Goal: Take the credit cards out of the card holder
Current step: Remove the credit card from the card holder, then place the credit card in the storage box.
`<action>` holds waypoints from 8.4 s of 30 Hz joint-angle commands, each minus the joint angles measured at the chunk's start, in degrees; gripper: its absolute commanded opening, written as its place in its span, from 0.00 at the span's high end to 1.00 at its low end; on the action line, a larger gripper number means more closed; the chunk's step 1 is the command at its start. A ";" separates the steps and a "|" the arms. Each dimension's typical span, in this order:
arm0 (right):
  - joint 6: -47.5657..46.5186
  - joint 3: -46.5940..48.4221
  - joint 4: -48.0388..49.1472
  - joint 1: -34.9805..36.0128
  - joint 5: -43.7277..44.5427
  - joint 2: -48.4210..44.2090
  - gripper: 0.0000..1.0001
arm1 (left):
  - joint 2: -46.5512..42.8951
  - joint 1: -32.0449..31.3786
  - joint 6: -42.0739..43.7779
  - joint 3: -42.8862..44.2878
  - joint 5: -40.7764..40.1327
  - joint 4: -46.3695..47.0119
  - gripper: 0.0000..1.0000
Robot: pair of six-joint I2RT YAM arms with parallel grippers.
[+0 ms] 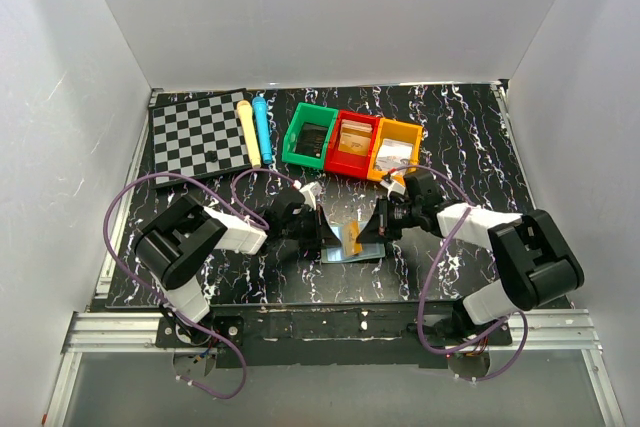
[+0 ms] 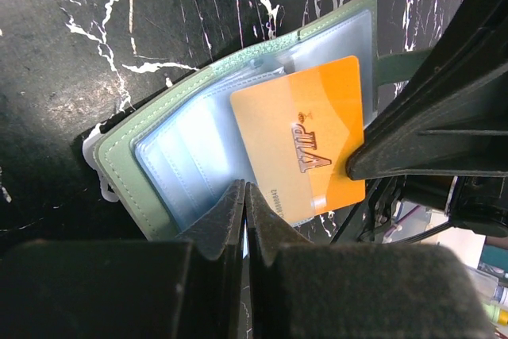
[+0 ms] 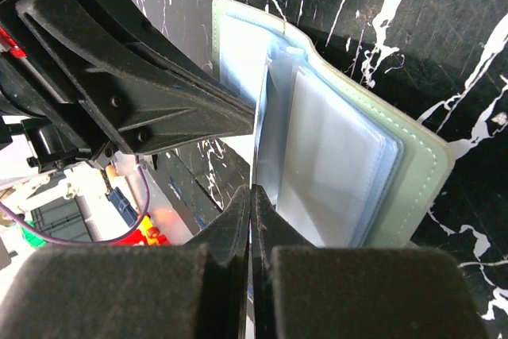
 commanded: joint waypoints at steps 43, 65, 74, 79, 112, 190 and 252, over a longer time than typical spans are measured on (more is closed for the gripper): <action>-13.12 12.57 -28.54 -1.66 7.82 -22.62 0.99 | -26.52 1.32 6.26 4.89 -10.57 -15.17 0.62; -29.56 23.30 -45.34 10.38 -13.54 -23.60 0.99 | -42.72 3.78 14.43 -3.37 28.18 1.09 0.49; -30.79 26.73 -47.80 14.95 -11.34 -20.61 0.99 | -36.13 3.87 17.15 1.72 34.43 -5.93 0.45; -30.88 27.43 -47.89 15.65 -10.90 -19.73 0.99 | -35.24 3.78 18.03 1.91 34.61 -7.09 0.48; -19.99 20.58 -32.51 14.07 -7.91 -26.59 0.73 | -35.85 2.99 11.10 -3.01 36.98 4.33 1.00; -85.02 69.71 -34.27 0.89 22.23 31.77 0.99 | -56.60 10.55 13.38 -6.53 -10.04 -32.05 0.36; -85.29 78.50 -36.38 3.97 36.29 43.99 0.99 | -56.86 10.55 11.62 -9.70 -9.25 -31.61 0.36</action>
